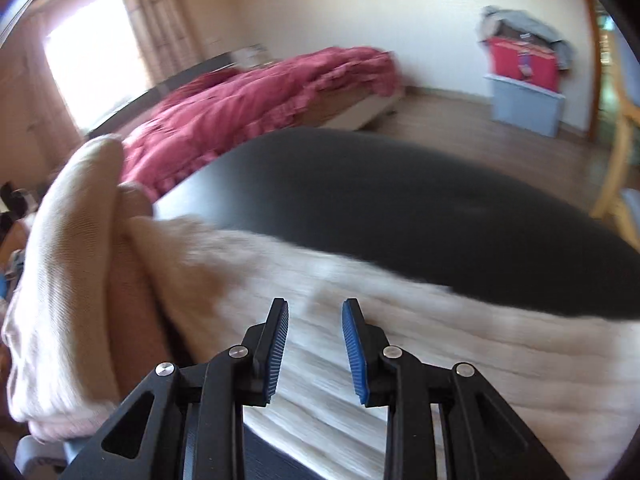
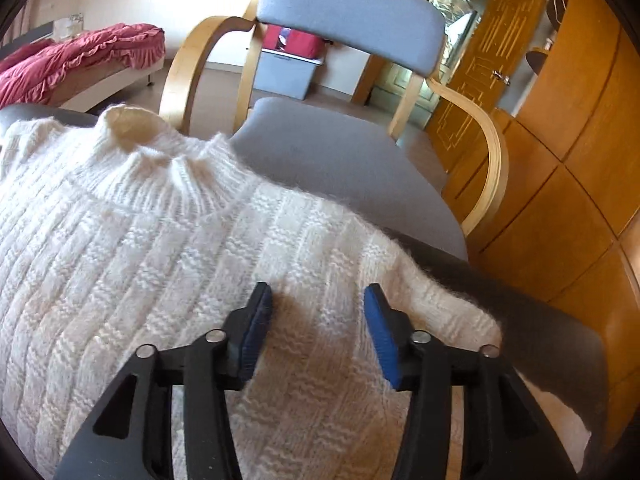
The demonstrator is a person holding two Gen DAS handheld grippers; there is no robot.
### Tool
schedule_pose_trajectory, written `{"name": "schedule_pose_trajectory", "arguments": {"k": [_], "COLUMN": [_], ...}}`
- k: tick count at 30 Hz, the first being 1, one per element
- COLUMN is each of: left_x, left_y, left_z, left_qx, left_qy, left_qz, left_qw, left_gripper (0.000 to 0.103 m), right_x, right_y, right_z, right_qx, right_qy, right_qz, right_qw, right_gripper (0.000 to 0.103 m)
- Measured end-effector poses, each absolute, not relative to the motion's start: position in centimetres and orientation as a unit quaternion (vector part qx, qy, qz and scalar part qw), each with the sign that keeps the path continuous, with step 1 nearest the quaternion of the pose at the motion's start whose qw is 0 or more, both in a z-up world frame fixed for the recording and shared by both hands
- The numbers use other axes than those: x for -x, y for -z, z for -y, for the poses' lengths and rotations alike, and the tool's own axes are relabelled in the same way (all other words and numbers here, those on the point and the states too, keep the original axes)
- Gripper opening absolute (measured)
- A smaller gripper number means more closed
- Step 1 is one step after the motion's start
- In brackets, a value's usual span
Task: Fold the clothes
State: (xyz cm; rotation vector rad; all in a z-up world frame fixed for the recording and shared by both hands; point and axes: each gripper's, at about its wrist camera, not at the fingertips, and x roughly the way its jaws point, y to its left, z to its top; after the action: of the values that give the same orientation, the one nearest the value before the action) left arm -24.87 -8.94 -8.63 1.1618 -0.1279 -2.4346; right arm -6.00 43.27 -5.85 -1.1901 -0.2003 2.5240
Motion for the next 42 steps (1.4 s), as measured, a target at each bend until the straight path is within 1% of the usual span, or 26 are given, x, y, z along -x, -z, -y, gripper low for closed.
{"name": "schedule_pose_trajectory", "arguments": {"k": [1, 3, 8, 10, 12, 14, 16, 18, 19, 20, 22, 26, 28, 32, 33, 35, 37, 39, 41, 42], "left_x": [25.5, 26.0, 27.5, 27.8, 27.6, 26.5, 26.6, 27.9, 28.8, 29.4, 30.4, 31.0, 30.6, 26.6, 25.6, 22.4, 19.3, 17.3, 15.9, 15.2], "left_y": [9.2, 8.8, 10.0, 10.2, 9.7, 8.6, 8.3, 9.2, 10.2, 10.6, 11.0, 11.4, 10.7, 5.7, 4.4, 2.5, 1.2, 1.5, 2.7, 3.4], "left_z": [10.5, 12.3, 11.5, 10.1, 9.1, 9.0, 10.0, 10.9, 11.3, 11.3, 10.7, 9.3, 8.8, 6.1, 5.1, 1.7, -2.0, -5.8, -9.2, -11.0], "left_qx": [-0.426, -0.416, -0.424, -0.424, -0.410, -0.374, -0.368, -0.399, -0.428, -0.431, -0.431, -0.430, -0.427, -0.356, -0.337, -0.325, -0.329, -0.361, -0.384, -0.393], "left_qy": [0.871, 0.877, 0.860, 0.849, 0.856, 0.865, 0.857, 0.843, 0.832, 0.826, 0.819, 0.809, 0.817, 0.891, 0.906, 0.934, 0.944, 0.930, 0.911, 0.904], "left_qz": [0.047, 0.025, 0.106, 0.152, 0.178, 0.177, 0.161, 0.150, 0.148, 0.166, 0.198, 0.242, 0.235, 0.145, 0.127, 0.078, 0.030, 0.004, -0.001, 0.007], "left_qw": [0.240, 0.238, 0.265, 0.276, 0.260, 0.284, 0.324, 0.327, 0.320, 0.324, 0.322, 0.321, 0.308, 0.242, 0.221, 0.130, 0.023, -0.074, -0.151, -0.169], "left_gripper": [0.028, 0.029, 0.030, 0.029, 0.030, 0.031, 0.031, 0.031, 0.031, 0.027, 0.027, 0.021, 0.022, 0.022, 0.024, 0.028, 0.028, 0.028, 0.028, 0.028], "right_x": [6.0, 5.8, 5.8, 5.9, 6.0, 6.0, 6.1, 6.1, 6.1, 6.1, 6.2, 6.2, 6.2, 6.3, 6.3, 6.3, 6.3, 6.4, 6.2, 5.9], "right_y": [5.9, 5.8, 5.9, 6.1, 6.1, 6.1, 6.1, 6.2, 6.2, 6.2, 6.2, 6.2, 6.2, 6.2, 6.1, 6.1, 6.1, 6.0, 5.6, 5.3], "right_z": [-43.5, -43.7, -43.5, -43.4, -43.5, -43.6, -43.4, -43.2, -43.1, -43.0, -43.0, -43.3, -43.5, -43.8, -43.9, -44.1, -44.3, -44.7, -45.9, -46.7], "right_qx": [0.419, 0.418, 0.417, 0.419, 0.419, 0.417, 0.417, 0.416, 0.416, 0.416, 0.417, 0.417, 0.417, 0.418, 0.418, 0.418, 0.418, 0.423, 0.429, 0.428], "right_qy": [-0.889, -0.890, -0.888, -0.886, -0.885, -0.886, -0.885, -0.884, -0.883, -0.883, -0.882, -0.883, -0.884, -0.885, -0.885, -0.886, -0.886, -0.887, -0.889, -0.889], "right_qz": [0.065, 0.059, 0.061, 0.065, 0.066, 0.064, 0.069, 0.076, 0.079, 0.081, 0.082, 0.074, 0.069, 0.059, 0.057, 0.052, 0.047, 0.032, -0.013, -0.044], "right_qw": [0.171, 0.172, 0.182, 0.190, 0.193, 0.193, 0.196, 0.199, 0.201, 0.202, 0.203, 0.201, 0.200, 0.198, 0.197, 0.196, 0.195, 0.183, 0.160, 0.156], "right_gripper": [0.055, 0.057, 0.060, 0.065, 0.065, 0.065, 0.065, 0.065, 0.065, 0.065, 0.065, 0.067, 0.070, 0.071, 0.071, 0.071, 0.071, 0.071, 0.071, 0.071]}}
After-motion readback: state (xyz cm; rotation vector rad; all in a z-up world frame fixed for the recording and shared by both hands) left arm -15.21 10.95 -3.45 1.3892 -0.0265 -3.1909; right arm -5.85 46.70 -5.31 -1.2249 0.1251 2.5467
